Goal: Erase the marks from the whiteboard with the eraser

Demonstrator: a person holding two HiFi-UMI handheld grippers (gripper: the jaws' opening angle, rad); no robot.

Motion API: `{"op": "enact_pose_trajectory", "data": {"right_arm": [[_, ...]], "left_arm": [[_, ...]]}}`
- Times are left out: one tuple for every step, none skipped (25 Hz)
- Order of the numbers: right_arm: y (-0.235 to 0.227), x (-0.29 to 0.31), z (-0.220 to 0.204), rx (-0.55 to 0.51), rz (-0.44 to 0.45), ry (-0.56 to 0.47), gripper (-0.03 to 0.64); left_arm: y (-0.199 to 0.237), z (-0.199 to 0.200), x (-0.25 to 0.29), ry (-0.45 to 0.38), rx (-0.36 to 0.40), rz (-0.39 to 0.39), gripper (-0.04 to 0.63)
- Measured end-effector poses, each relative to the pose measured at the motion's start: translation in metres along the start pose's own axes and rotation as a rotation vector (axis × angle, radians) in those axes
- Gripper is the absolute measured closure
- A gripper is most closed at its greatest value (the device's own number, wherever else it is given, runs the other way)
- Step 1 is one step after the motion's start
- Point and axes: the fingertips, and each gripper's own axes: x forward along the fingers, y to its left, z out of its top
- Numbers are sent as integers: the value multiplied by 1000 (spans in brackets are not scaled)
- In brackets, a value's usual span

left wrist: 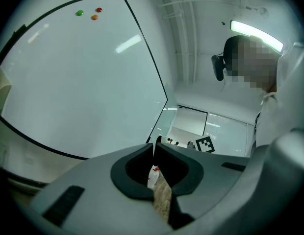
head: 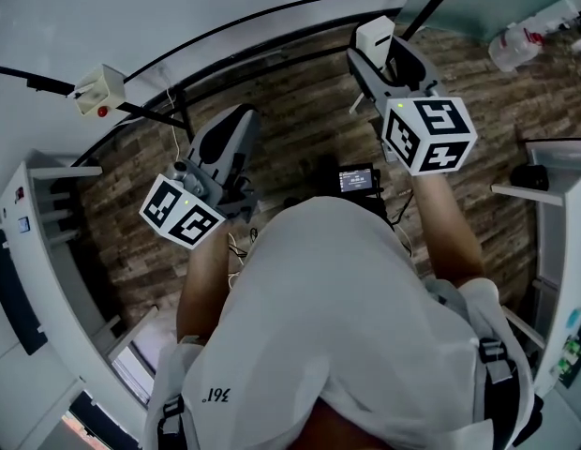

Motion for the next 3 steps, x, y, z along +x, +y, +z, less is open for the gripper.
{"op": "enact_pose_trajectory", "data": {"right_arm": [[0, 1, 1, -2, 1, -5, 345], [0, 3, 3, -5, 2, -10, 345], [0, 4, 4, -8, 3, -15, 345]], "left_arm": [[1, 1, 1, -3, 5, -2, 577], [2, 2, 2, -6, 9, -3, 575], [2, 3, 2, -9, 13, -4, 577]]}}
